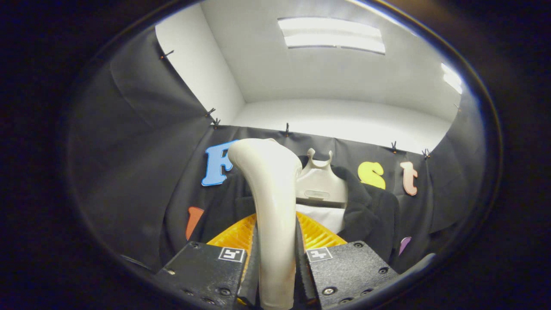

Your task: Iron the clothes twice with a garment steamer, once on the left side and once on the right side.

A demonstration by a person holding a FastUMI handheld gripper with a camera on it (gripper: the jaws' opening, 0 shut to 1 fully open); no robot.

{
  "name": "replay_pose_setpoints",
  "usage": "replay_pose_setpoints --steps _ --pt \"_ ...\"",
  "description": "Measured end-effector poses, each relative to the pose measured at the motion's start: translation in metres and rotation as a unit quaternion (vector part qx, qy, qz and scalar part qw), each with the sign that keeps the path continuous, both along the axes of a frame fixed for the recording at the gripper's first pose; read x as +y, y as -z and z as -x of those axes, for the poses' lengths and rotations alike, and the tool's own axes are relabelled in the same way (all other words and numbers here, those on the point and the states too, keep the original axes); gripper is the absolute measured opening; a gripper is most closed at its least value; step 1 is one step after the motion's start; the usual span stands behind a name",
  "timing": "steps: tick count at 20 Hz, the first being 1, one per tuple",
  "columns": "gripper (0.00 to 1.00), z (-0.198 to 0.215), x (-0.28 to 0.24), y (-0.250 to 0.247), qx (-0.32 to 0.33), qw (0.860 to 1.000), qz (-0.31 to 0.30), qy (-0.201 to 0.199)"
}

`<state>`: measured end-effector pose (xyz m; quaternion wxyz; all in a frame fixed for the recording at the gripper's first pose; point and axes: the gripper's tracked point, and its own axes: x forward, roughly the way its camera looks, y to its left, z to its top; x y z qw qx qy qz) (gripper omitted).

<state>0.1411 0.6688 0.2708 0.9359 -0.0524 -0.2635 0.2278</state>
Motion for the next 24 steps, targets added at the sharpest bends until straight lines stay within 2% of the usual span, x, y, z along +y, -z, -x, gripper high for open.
replay_pose_setpoints --steps 3,12,24 --pt "0.39 -0.008 0.006 0.004 -0.004 1.0 0.01 0.016" --pt "0.39 -0.018 -0.012 0.072 0.068 0.997 0.029 0.025" --pt "0.39 0.009 -0.035 0.153 0.116 0.991 0.058 0.02"
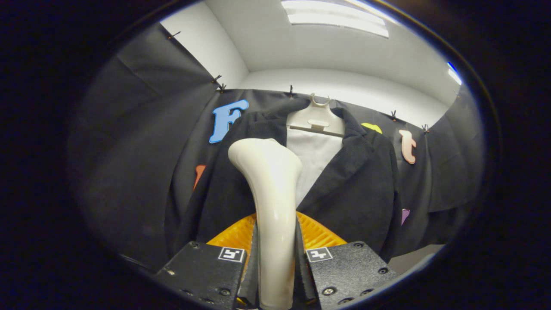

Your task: Iron the clothes twice with a garment steamer, once on the left side and once on the right side.

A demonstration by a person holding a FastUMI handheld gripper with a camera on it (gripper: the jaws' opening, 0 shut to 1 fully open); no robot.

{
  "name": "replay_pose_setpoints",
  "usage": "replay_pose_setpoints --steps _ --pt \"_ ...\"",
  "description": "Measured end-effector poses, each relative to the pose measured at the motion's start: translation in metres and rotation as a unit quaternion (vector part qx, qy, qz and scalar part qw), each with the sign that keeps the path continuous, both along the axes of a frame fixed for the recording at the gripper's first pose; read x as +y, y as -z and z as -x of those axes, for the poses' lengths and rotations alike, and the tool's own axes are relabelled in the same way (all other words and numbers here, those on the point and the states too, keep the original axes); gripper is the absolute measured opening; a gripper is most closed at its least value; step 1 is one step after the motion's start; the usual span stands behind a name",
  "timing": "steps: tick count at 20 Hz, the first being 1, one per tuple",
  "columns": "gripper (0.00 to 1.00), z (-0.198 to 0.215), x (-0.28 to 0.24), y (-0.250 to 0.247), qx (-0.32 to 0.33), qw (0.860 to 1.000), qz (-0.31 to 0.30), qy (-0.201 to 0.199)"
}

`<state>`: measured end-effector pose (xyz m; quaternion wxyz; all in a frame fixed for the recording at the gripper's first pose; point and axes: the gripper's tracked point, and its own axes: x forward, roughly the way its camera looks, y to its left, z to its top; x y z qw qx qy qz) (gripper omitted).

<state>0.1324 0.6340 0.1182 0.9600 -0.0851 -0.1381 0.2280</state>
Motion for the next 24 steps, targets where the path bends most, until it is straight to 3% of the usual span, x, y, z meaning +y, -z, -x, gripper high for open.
replay_pose_setpoints --steps 16,24 --pt "0.39 0.026 -0.014 0.1 0.073 0.996 0.055 0.006" --pt "0.39 0.034 -0.03 0.163 0.131 0.986 0.099 0.007"
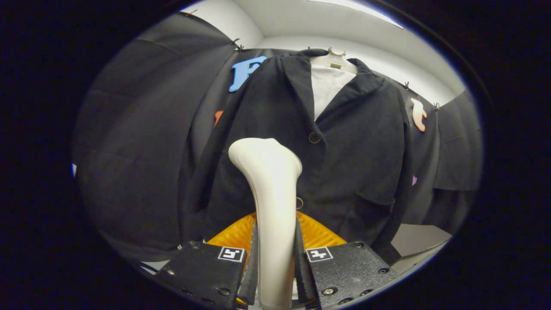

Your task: Iron the clothes twice with a garment steamer, once on the left side and once on the right side.

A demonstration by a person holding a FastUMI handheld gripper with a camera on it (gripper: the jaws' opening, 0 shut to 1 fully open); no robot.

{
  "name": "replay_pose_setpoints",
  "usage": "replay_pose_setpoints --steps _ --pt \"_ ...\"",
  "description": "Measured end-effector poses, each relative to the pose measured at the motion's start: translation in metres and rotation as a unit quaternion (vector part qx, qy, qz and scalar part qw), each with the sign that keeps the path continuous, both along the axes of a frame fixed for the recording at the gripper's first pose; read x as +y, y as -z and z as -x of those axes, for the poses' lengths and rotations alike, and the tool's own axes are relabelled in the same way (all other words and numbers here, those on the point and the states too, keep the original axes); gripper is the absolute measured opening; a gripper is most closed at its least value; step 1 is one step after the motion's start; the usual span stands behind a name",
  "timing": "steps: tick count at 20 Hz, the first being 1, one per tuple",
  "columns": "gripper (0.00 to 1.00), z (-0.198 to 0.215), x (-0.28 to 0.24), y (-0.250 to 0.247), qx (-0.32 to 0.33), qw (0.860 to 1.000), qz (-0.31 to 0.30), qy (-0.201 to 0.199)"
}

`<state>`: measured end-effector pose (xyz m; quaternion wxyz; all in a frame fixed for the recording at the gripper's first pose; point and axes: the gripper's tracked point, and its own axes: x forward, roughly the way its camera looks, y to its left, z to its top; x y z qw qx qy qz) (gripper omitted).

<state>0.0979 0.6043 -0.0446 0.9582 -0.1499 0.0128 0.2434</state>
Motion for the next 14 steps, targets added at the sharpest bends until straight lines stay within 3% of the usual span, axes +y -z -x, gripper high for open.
replay_pose_setpoints --steps 14 --pt "0.39 0.026 -0.02 0.091 0.075 0.994 0.076 0.003"
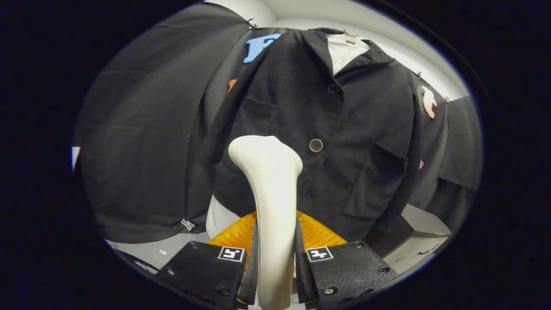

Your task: Iron the clothes twice with a garment steamer, once on the left side and once on the right side.

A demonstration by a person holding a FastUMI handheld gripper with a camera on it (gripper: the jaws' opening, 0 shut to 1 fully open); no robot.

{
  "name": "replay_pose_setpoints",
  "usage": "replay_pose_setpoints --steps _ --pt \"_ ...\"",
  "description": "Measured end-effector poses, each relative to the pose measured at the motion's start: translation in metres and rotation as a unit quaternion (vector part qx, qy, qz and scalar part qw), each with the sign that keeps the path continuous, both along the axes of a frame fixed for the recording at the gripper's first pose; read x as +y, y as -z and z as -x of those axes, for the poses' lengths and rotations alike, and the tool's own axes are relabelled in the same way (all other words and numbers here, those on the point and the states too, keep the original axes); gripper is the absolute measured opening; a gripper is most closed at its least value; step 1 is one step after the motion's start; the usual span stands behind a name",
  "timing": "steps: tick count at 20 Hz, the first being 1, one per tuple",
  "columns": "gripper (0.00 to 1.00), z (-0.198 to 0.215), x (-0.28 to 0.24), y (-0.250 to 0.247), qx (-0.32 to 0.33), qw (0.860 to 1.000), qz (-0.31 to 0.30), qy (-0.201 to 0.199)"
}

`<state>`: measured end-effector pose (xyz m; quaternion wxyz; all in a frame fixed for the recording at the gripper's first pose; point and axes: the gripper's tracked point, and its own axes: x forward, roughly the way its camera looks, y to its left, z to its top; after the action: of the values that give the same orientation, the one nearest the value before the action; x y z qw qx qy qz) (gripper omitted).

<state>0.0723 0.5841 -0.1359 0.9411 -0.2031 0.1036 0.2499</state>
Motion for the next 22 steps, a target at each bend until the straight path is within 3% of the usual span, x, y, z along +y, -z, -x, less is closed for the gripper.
replay_pose_setpoints --steps 9,14,17,22 --pt "0.39 0.03 -0.026 0.063 0.117 0.992 0.049 0.014" --pt "0.39 0.079 -0.076 0.088 0.171 0.983 0.059 0.036" --pt "0.39 0.095 -0.121 0.073 0.18 0.981 0.043 0.057" --pt "0.39 0.082 -0.204 0.006 0.153 0.981 -0.01 0.116"
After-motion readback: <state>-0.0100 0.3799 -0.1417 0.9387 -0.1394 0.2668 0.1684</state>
